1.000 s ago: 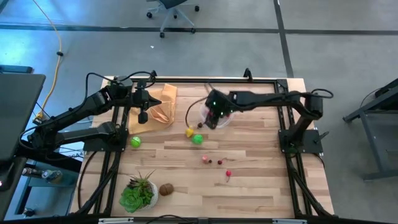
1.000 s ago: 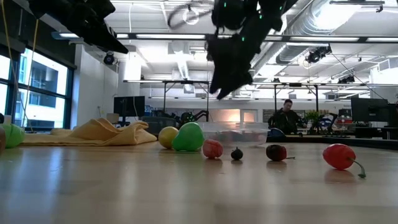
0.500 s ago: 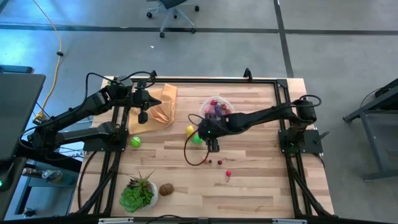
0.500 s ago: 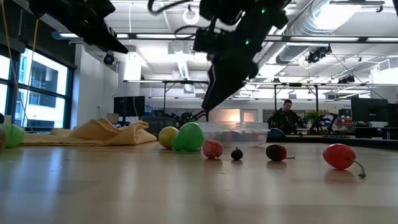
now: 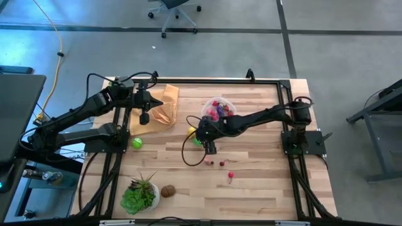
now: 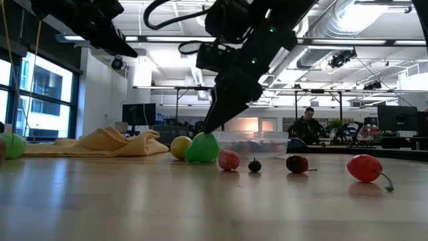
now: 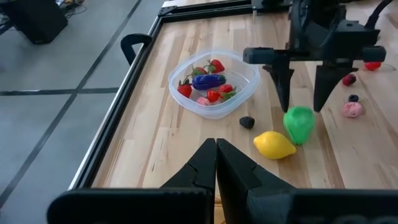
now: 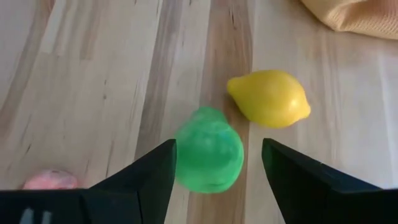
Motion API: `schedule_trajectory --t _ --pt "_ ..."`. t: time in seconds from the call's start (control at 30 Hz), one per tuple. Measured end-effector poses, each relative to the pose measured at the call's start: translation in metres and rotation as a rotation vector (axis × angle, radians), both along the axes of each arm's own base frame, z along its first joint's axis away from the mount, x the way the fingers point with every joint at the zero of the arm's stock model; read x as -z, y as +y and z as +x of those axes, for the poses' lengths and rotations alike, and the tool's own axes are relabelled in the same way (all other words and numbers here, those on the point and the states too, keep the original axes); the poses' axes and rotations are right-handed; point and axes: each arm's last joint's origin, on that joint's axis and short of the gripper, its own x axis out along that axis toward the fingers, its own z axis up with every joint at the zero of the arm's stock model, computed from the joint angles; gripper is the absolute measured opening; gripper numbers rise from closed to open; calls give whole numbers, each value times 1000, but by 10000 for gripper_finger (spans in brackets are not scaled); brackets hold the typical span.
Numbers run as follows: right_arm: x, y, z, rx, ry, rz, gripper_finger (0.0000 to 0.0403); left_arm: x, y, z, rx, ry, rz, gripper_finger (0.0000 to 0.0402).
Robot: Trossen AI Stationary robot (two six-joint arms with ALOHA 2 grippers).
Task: Pick and placing Produce into tupperware
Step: Put the green pear into the transparent container
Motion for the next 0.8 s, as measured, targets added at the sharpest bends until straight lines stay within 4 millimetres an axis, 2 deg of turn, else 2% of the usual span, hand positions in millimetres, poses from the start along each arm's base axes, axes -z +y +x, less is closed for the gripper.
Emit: schedule_trajectory --t 0.4,0.8 --pt "3 0 2 20 -4 33 232 0 0 0 0 0 0 3" --pt "10 0 5 46 -9 32 290 0 0 0 0 0 0 3"
